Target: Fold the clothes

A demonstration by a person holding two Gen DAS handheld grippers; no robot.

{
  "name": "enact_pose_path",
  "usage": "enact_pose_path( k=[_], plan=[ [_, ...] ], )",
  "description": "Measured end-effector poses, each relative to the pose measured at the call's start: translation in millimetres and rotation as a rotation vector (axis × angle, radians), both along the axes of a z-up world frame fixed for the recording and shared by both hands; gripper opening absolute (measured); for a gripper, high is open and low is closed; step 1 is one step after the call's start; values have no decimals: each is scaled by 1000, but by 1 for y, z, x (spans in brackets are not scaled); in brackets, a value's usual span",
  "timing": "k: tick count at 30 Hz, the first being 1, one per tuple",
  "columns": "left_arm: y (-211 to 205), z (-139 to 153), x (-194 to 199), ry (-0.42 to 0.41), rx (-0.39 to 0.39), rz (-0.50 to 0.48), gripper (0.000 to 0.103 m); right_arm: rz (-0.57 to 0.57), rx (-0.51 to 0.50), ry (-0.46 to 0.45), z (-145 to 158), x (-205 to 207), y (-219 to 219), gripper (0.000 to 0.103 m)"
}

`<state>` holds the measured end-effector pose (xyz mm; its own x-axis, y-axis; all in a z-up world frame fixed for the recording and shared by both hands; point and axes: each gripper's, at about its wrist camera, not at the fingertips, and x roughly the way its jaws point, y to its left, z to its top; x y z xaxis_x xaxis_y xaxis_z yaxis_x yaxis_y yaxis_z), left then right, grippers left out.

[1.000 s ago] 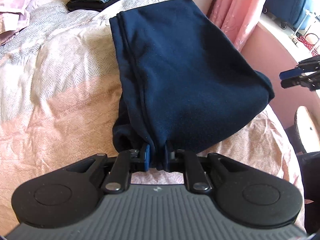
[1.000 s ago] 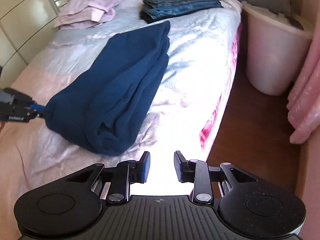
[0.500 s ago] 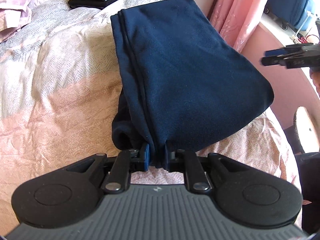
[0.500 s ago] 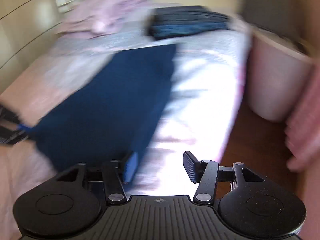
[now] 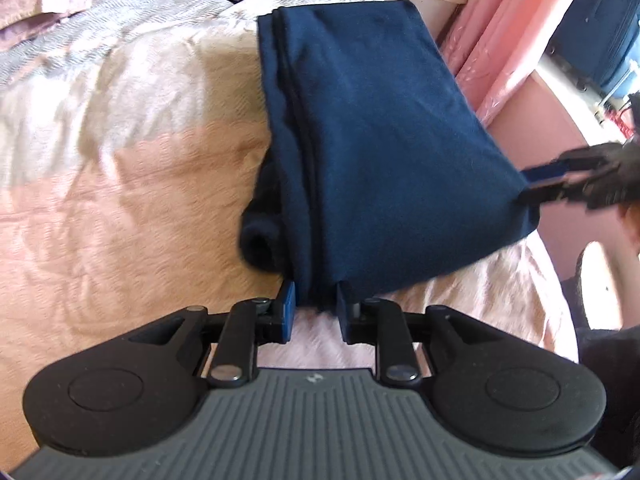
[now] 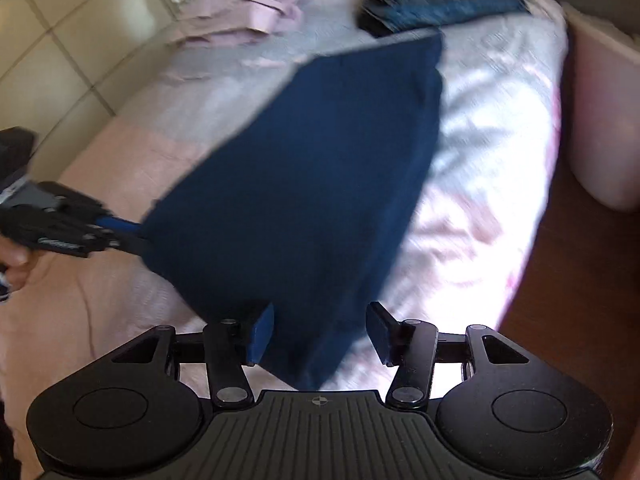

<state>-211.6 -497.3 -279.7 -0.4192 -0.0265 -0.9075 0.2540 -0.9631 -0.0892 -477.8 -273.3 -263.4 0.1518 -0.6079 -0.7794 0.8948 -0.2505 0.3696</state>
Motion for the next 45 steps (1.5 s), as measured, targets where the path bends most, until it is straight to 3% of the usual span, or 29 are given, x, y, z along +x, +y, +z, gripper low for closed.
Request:
enact_pose_path(
  k=[4, 6, 8, 10, 13, 19, 22, 24, 30, 35, 41, 45],
  plan=[
    [7, 12, 20, -38, -131, 3, 11, 30, 0, 40, 15, 3, 12, 53],
    [29, 22, 22, -18, -208, -87, 13, 57, -2, 64, 22, 8, 17, 53],
    [60, 27, 17, 30, -274, -218, 31, 80, -7, 57, 24, 14, 19, 53],
    [83, 24, 9, 73, -288, -320, 36, 68, -1, 12, 19, 18, 16, 54],
    [97, 9, -10, 112, -285, -359, 36, 53, 9, -34, 11, 20, 8, 54],
    [66, -36, -20, 40, -217, -306, 29, 38, 41, -40, -9, 12, -6, 54],
    [64, -30, -18, 44, -195, -259, 29, 26, 58, -40, -5, 0, 0, 54],
    [66, -20, -15, 55, -176, -183, 29, 31, 60, -24, 7, -6, 3, 54],
    [68, 8, 18, 140, 14, 250, 43, 94, 32, 69, 54, -28, -14, 60],
    [94, 13, 25, 199, 163, 527, 53, 312, -17, 241, 78, -37, -47, 65],
    [81, -16, 11, 244, 256, 910, 58, 513, -49, 288, 70, -79, -93, 66],
    [65, -38, 7, 280, 323, 1157, 56, 627, -77, 220, 62, -123, -140, 67]
  ],
)
